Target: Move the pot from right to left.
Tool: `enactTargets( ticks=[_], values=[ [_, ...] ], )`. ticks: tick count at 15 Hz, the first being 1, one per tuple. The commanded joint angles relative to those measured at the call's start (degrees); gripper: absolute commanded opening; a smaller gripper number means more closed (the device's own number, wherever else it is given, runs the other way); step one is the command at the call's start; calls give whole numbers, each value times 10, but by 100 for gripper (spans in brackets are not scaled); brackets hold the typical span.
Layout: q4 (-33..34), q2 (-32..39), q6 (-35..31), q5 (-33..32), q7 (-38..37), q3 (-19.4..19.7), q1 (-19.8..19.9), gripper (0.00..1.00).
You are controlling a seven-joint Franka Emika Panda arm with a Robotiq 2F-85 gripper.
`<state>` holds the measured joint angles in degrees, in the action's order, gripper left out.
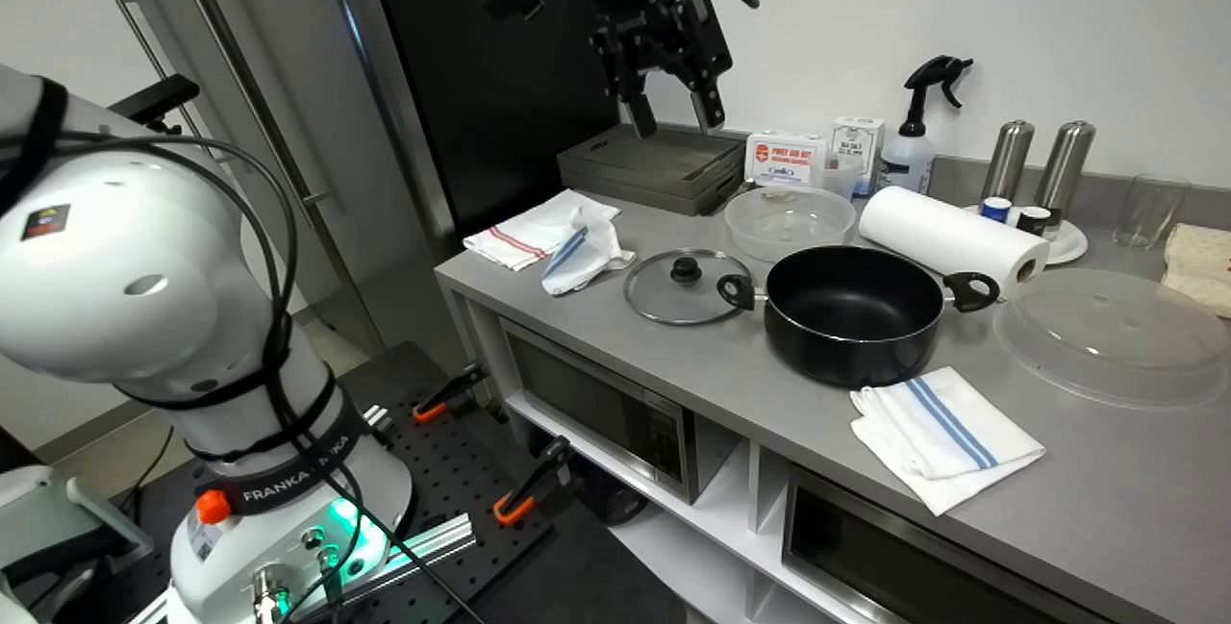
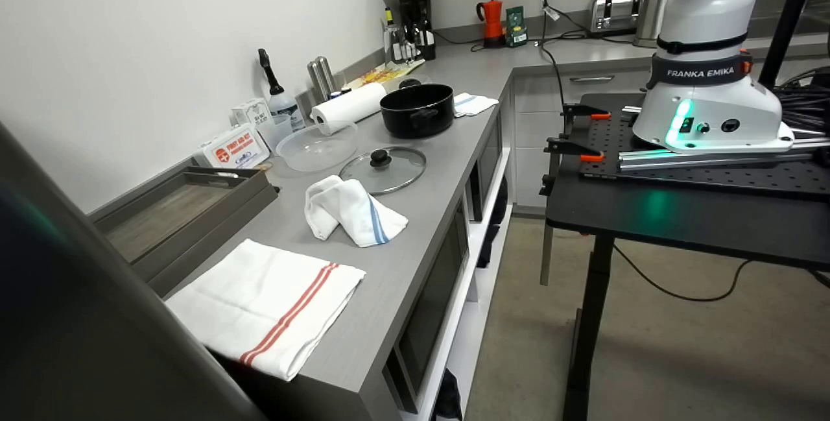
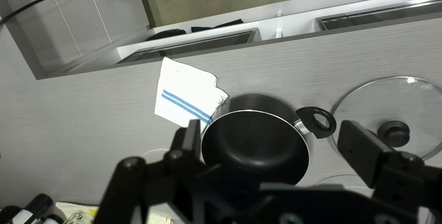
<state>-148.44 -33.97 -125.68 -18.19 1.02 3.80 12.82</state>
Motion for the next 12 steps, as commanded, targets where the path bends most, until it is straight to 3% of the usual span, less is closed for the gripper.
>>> enactTargets(
  ticks=[1,5,12],
  values=[
    [1,0,3,-3,-3,5,-6,100],
    [12,21,0,-1,-3,5,-8,100],
    [85,168,-67,18,32,25,-28,100]
  ],
)
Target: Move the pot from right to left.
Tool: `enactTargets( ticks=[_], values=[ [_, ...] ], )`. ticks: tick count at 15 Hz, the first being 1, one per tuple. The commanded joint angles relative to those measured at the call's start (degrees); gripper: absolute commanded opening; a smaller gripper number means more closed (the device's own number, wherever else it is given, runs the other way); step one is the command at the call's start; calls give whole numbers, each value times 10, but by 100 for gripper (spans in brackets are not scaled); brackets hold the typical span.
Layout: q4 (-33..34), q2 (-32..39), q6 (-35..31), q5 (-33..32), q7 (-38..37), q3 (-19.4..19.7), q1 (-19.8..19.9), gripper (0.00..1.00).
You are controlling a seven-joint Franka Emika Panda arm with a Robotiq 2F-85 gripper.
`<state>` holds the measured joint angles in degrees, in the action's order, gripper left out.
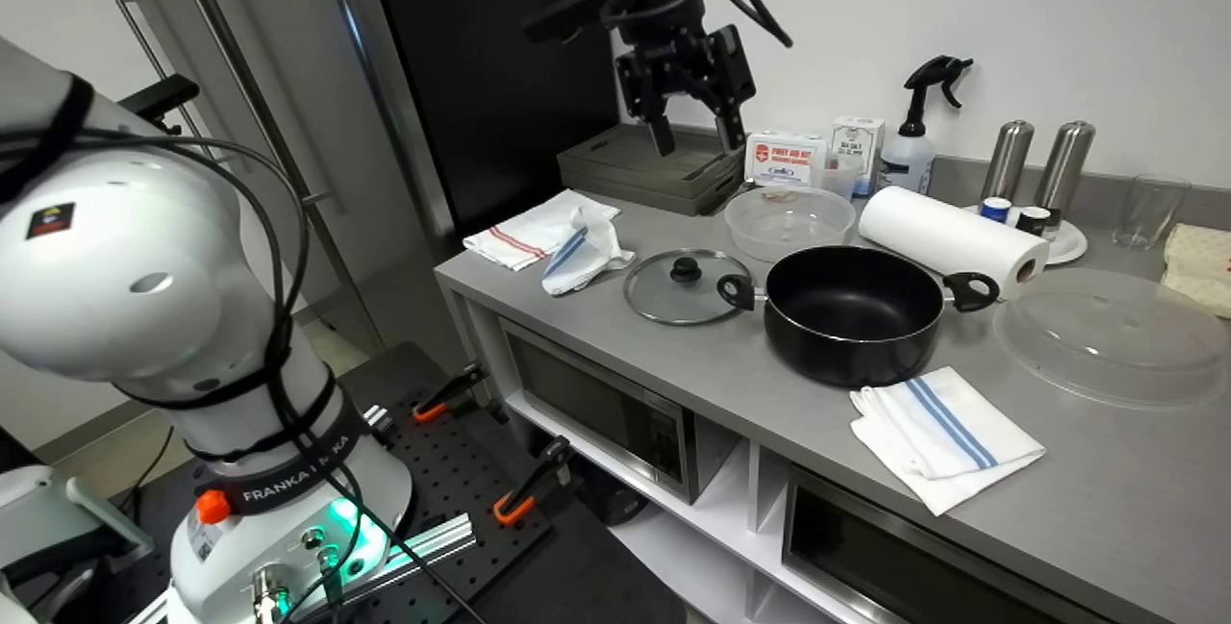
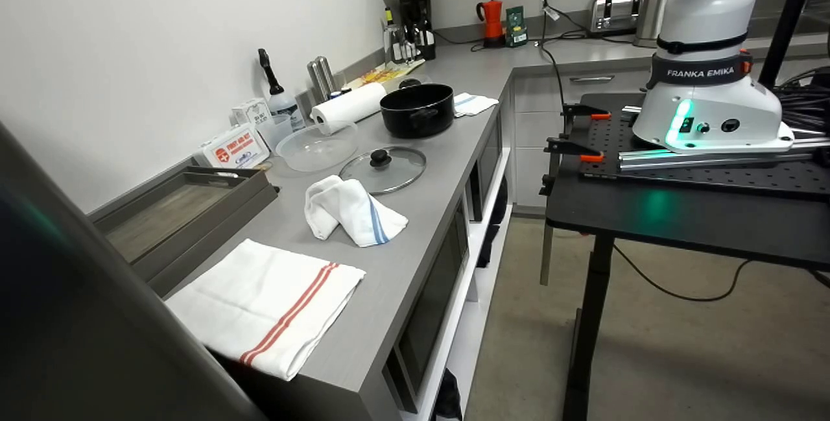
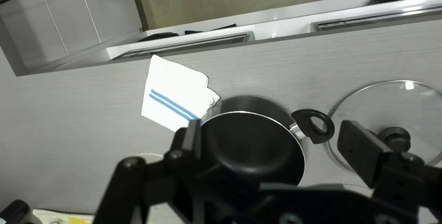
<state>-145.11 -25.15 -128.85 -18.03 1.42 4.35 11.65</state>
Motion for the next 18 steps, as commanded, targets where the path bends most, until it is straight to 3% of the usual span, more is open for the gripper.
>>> enactTargets(
  ticks=[1,9,14,18],
  values=[
    [64,105,-59,11,30,21,-15,100],
    [171,281,-194,128,203,54,-24,100],
    [252,358,-190,211,333,28,-4,100],
    [310,404,-175,233,391,1,11,100]
  ],
)
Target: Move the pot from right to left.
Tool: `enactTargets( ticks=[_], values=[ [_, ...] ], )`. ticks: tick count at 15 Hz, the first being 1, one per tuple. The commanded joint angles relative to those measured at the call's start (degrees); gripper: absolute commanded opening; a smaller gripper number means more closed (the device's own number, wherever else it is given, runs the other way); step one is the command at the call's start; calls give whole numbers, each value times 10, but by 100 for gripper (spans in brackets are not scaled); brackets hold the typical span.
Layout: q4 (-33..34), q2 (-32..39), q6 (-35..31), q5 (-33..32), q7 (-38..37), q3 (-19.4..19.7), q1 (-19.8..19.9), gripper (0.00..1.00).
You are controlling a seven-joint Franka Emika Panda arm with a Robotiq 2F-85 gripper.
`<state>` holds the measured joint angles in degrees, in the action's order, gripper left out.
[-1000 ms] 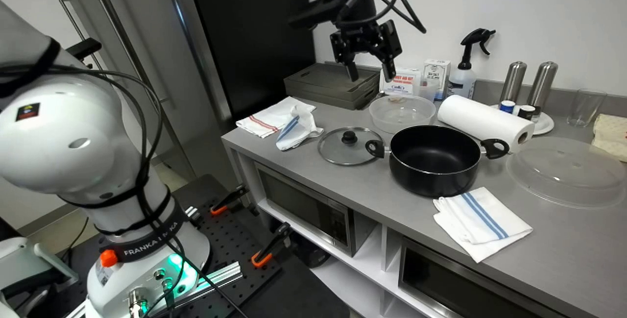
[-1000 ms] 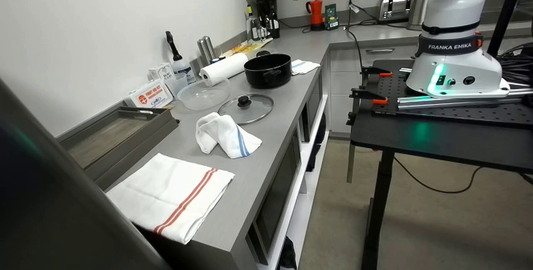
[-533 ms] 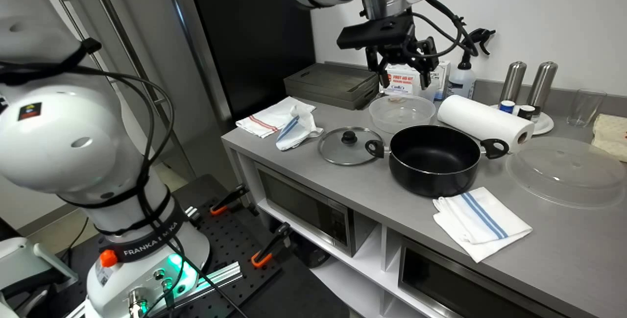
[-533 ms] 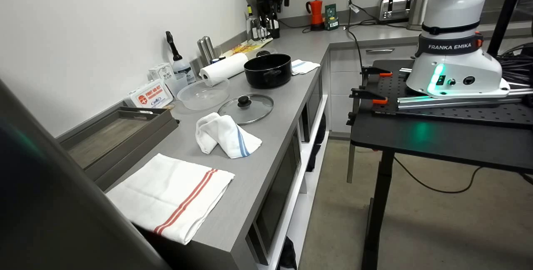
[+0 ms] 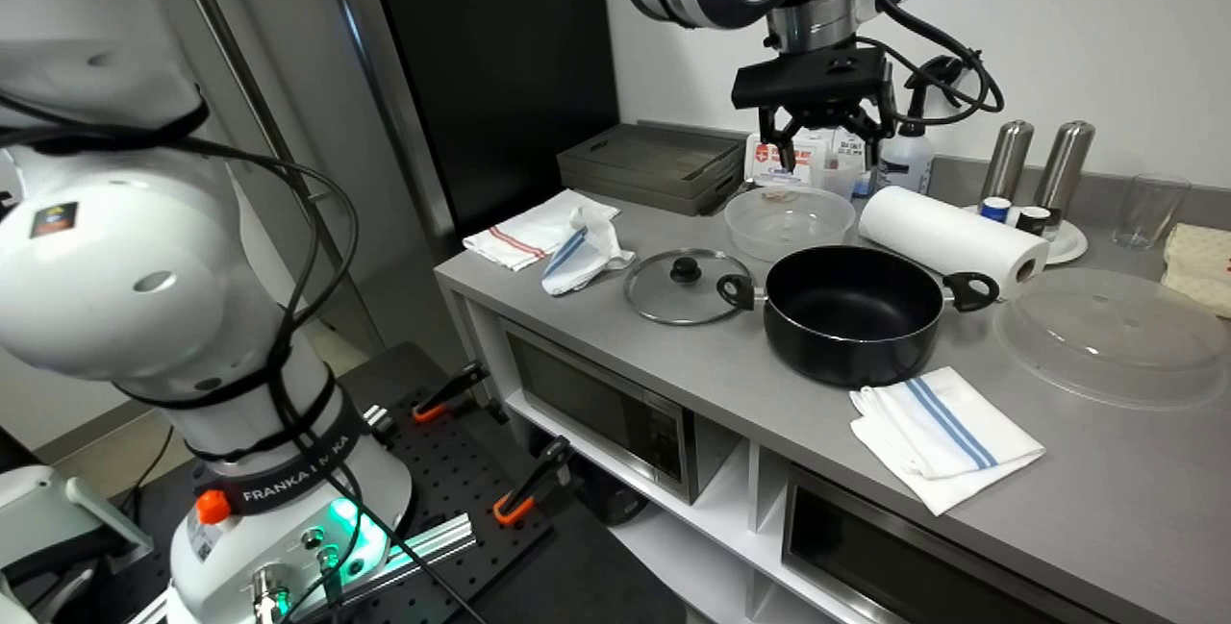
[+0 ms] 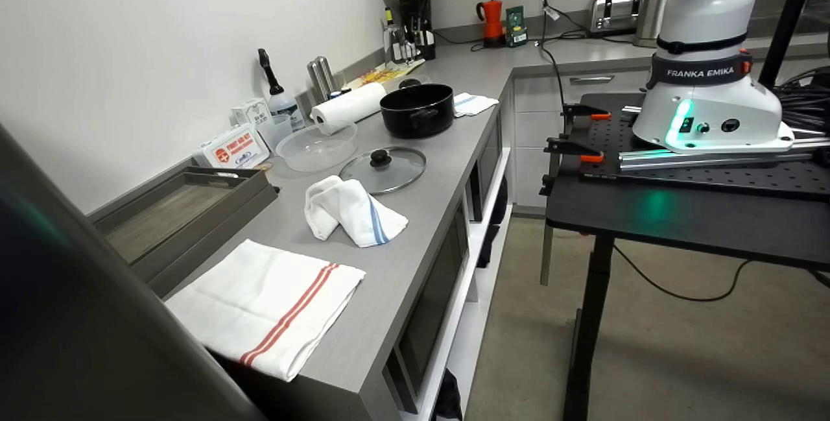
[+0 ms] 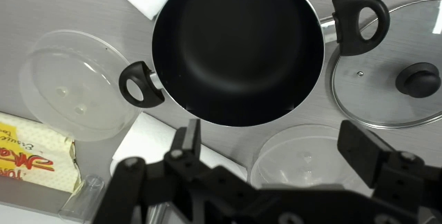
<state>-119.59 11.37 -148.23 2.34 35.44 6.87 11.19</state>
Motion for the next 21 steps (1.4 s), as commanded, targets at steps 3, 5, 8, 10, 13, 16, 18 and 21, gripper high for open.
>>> enactTargets(
  ticks=[3,5,8,10,13,16,18,21],
  values=[
    [96,72,34,46,50,-48,18,100],
    [123,94,49,49,37,-61,16,100],
    [166,131,72,34,2,-70,5,100],
    [198,160,91,23,-32,-69,-4,100],
    [249,208,129,12,-89,-67,-14,100],
    [295,256,142,5,-137,-65,-23,100],
    [322,289,140,-4,-168,-60,-31,100],
    [356,333,136,-19,-210,-52,-41,100]
  ],
)
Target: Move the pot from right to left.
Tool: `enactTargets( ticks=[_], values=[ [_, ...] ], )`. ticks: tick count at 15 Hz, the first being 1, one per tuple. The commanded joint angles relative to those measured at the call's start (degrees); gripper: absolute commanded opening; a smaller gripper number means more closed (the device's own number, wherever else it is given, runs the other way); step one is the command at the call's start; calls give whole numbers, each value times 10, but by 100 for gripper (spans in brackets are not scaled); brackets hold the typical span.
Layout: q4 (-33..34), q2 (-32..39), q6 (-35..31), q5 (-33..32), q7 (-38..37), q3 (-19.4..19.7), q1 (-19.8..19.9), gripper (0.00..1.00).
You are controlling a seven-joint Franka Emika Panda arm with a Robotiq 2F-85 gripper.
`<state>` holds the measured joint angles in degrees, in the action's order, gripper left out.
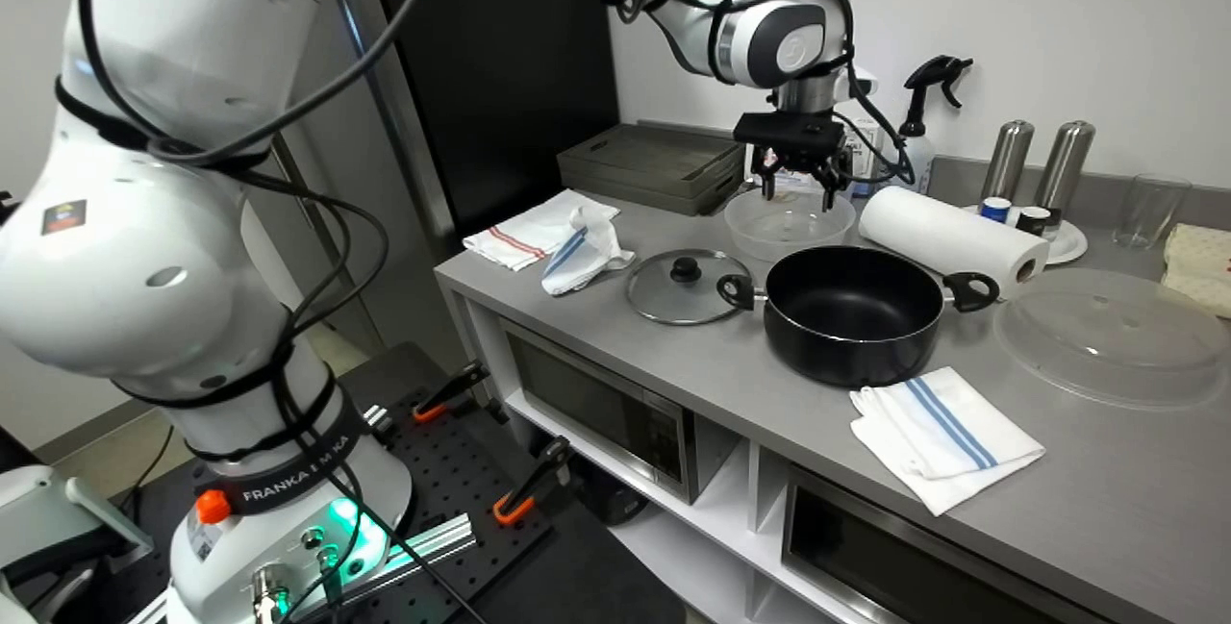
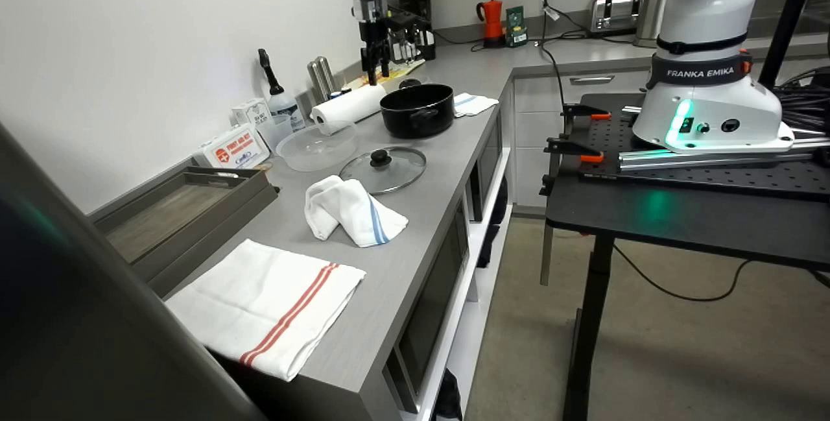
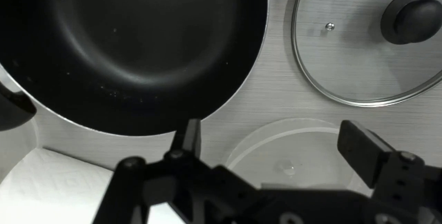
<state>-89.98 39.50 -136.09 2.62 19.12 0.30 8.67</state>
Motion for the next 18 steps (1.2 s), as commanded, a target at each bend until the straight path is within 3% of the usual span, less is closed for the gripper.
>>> enactTargets(
  ticks=[1,9,17,18],
  values=[
    [69,64,15,-27,-58,16,-18,100],
    [119,125,20,-50,-114,32,-23,100],
    [135,157,28,-52,-119,30,-25,100],
    [136,159,28,-52,-118,29,-25,79]
  ],
)
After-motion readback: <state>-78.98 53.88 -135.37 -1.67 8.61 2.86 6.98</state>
